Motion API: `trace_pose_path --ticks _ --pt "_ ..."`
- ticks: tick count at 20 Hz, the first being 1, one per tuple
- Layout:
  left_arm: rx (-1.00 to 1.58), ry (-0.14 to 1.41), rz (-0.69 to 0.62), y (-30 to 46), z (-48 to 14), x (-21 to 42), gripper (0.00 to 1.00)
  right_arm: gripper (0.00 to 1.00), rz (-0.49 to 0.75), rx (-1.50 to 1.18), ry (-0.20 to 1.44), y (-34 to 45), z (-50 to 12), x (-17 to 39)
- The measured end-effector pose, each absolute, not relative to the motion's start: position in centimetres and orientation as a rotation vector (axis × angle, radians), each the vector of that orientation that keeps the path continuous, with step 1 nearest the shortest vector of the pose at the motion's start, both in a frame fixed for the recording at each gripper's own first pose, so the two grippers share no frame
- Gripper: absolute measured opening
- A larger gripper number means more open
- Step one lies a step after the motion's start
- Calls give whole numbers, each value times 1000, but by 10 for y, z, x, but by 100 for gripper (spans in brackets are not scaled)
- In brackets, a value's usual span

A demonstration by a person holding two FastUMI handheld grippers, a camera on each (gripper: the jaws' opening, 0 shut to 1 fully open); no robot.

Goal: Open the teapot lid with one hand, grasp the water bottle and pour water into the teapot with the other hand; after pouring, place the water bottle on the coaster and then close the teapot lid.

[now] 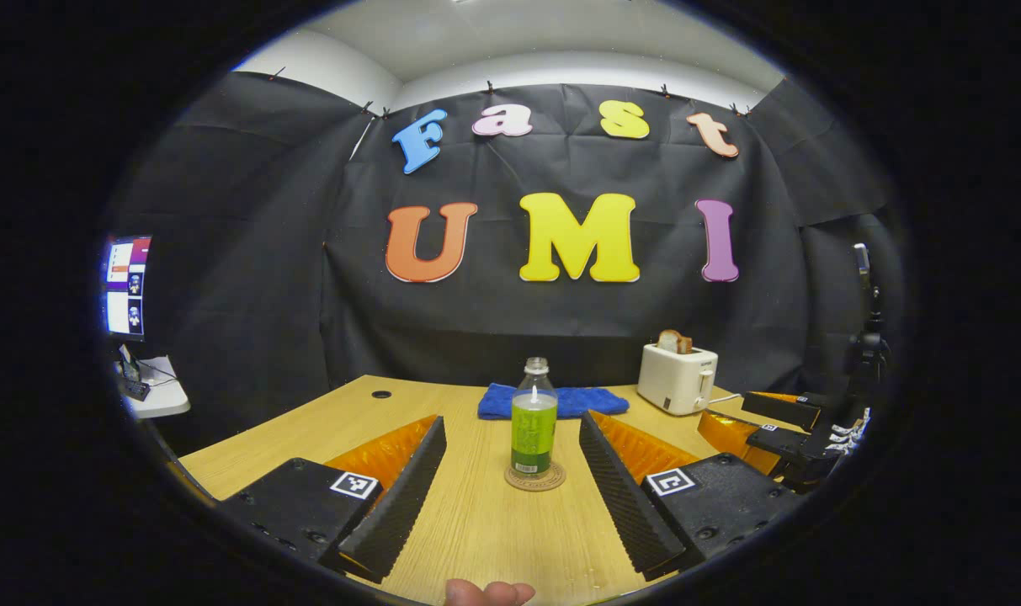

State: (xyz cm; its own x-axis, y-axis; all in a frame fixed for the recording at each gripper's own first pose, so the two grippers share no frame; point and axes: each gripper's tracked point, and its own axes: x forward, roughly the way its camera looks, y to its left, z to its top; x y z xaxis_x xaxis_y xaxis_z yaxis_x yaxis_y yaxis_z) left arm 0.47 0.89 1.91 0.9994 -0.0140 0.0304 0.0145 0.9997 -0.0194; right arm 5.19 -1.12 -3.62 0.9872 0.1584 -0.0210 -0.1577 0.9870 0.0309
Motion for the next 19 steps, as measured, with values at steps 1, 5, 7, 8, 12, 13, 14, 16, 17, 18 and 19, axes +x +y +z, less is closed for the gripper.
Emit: trace_pose_path --ticks 1,5,7,8,12,13,14,16,17,18,19 --pt "-9 -38 -21 3 22 1 99 98 153 24 3 -14 -25 41" --pt "40 -61 -47 -25 28 -13 99 98 114 7 -66 -35 7 0" --pt "50 -79 -57 -35 32 -21 99 97 95 7 -92 -42 15 -18" --pt "49 -84 -65 -40 33 -25 99 97 86 3 -104 -45 19 -26" --pt "58 -93 -70 -41 34 -36 99 98 69 6 -119 -46 20 -46" --pt "55 -92 -68 -39 33 -37 99 98 68 7 -116 -44 20 -49" --pt "49 -92 -71 -37 33 -38 99 98 67 7 -111 -42 17 -50" --pt "52 -91 -68 -33 35 -41 99 98 66 5 -107 -38 17 -53" --pt "55 -102 -63 -30 39 -40 99 98 64 7 -108 -37 18 -53" --pt "57 -102 -62 -29 39 -41 99 98 64 11 -109 -35 19 -53" --pt "56 -104 -65 -31 39 -42 99 98 68 13 -106 -31 20 -53"
